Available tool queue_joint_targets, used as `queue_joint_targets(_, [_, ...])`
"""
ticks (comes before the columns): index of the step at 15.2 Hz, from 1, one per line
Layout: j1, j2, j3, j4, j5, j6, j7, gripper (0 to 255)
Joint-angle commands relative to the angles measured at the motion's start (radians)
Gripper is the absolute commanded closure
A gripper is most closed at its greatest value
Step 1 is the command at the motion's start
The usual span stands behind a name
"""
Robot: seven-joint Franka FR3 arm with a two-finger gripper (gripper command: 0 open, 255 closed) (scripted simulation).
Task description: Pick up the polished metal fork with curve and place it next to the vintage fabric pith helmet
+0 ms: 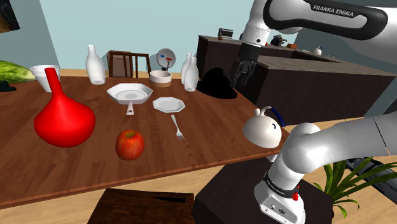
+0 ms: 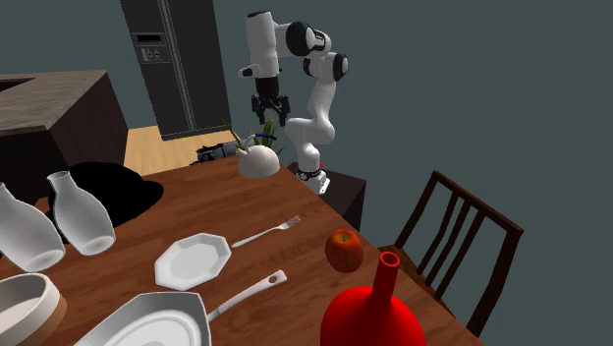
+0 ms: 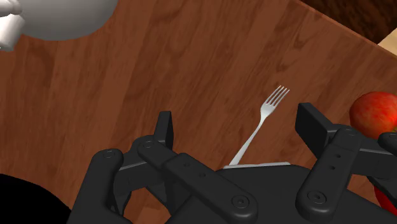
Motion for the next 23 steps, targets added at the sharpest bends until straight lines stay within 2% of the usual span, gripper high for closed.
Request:
queue_joint_targets(1, [0.000,0.000,0.000,0.000,0.000,0.000,0.000,0])
queue_joint_targets(8, [-0.011,0.131,0.127,-0.079,0.057,0.195,0.199,0])
queue_joint_targets(14, [-0.024,0.305,0.228,-0.086,0.081,0.361,0.369,0])
queue_joint_targets(19, [-0.040,0.483,0.300,-0.051,0.067,0.489,0.518,0])
queue_joint_targets(23, [-0.052,0.643,0.344,0.002,0.028,0.576,0.646,0])
